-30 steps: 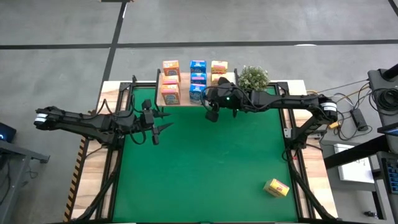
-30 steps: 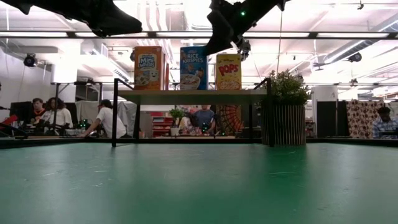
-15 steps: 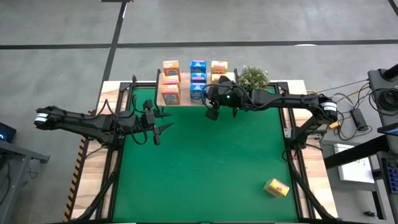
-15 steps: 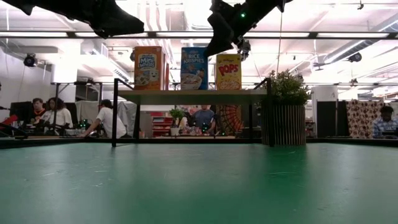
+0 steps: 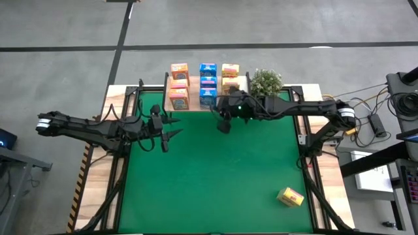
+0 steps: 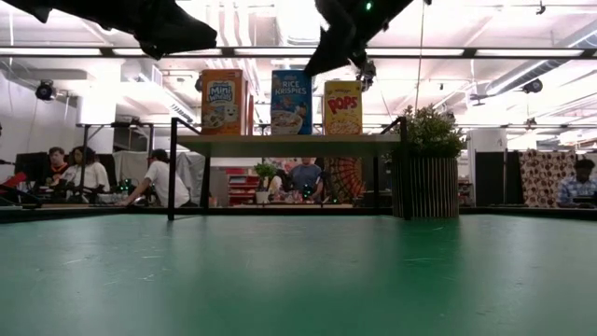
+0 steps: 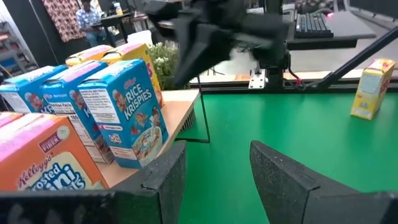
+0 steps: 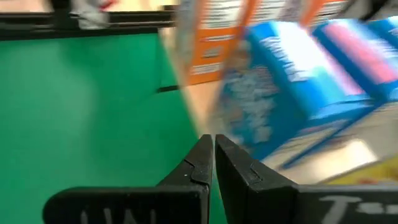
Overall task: Stack cereal on shelf
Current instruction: Put the yellow cereal box on the shelf
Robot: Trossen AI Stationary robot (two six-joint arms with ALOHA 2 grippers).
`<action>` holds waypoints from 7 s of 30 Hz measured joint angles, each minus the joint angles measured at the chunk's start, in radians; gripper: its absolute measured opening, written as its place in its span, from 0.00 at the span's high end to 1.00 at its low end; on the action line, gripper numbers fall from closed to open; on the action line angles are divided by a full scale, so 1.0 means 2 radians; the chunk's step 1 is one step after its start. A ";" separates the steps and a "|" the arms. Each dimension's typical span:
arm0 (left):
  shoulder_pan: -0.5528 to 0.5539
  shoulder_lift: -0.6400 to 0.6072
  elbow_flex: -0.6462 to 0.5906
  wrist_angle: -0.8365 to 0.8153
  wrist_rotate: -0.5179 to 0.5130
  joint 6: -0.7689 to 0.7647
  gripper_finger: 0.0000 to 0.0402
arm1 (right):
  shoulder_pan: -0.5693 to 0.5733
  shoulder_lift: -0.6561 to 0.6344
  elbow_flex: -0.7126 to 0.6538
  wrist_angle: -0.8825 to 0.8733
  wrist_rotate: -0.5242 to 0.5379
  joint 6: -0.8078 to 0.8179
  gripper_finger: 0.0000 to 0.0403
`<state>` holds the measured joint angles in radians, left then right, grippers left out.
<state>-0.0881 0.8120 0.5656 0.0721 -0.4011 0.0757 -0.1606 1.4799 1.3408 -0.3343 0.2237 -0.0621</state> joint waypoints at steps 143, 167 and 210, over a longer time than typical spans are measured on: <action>-0.133 0.114 -0.011 0.226 -0.001 -0.010 0.60 | -0.022 0.048 0.280 -0.470 0.032 -0.062 0.75; -0.133 0.110 -0.011 0.256 -0.001 0.031 0.60 | -0.028 0.047 0.258 -0.428 0.032 -0.101 0.75; -0.133 0.110 -0.011 0.256 -0.001 0.032 0.60 | -0.045 0.047 0.244 -0.397 0.047 -0.126 0.51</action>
<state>-0.3546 1.0325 0.5438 0.5831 -0.4025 0.1406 -0.2516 1.5745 1.8278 -1.1281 0.3173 -0.3145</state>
